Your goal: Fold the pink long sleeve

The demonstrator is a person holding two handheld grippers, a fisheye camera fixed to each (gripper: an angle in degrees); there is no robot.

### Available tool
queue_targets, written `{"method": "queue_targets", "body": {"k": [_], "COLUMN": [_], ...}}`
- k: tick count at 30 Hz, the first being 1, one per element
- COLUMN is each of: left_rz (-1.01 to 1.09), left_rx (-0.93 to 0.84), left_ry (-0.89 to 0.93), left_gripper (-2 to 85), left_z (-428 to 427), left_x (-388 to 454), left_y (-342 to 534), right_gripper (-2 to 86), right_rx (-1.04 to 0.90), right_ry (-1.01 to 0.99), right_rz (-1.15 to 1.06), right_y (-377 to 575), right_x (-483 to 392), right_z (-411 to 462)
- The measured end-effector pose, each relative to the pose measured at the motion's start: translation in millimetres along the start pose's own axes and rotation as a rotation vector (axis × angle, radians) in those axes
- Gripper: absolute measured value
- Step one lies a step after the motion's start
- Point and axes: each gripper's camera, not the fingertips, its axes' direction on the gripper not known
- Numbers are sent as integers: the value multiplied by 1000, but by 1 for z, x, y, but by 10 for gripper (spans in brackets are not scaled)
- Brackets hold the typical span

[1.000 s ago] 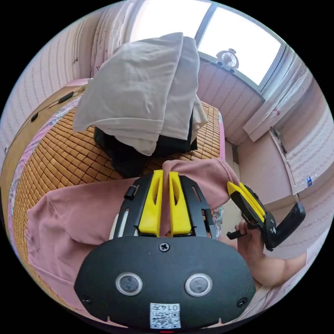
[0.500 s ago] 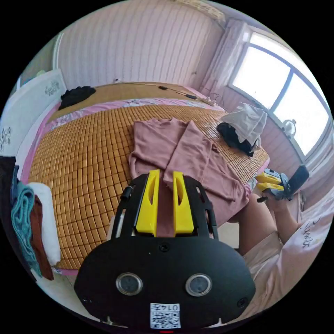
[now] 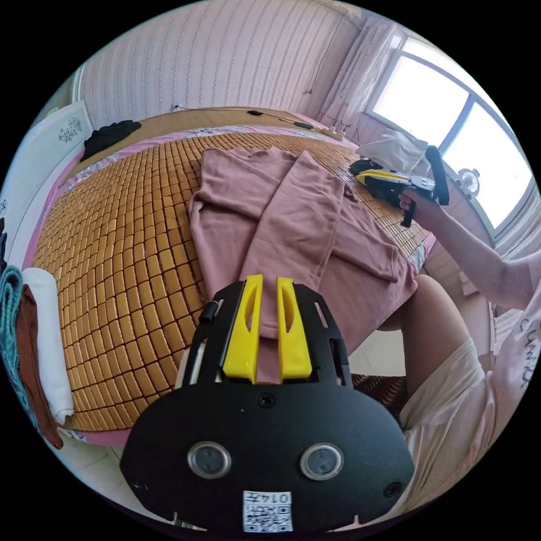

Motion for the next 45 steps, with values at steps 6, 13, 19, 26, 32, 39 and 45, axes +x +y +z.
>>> {"method": "queue_targets", "body": {"k": [6,13,19,26,32,39,45], "left_rz": [22,4,59,157,364,360,369], "left_rx": [10,-37,-106,-91,-216,-65,48], "left_ry": [-8,52,12,59,-39,31,62], "left_gripper": [76,78,64,73,100,47,49], "left_z": [-11,-18,-15,-44,-25,-93,-132], "left_x": [-2,-20,-24,-18,7,4,-5], "left_y": [12,10,15,-2,-3,-40,-58], "right_gripper": [50,32,53,52,8,49,24], "right_rx": [-287,-168,-185,-119,-94,-166,-203], "right_ry": [-37,-194,-295,-133,-269,-516,-518], "right_rz": [8,321,433,235,-166,-64,-127], "right_y": [-54,-64,-62,-77,-38,-22,-18], "right_x": [22,101,135,112,5,-22,-18], "right_z": [85,97,132,100,70,95,95]}}
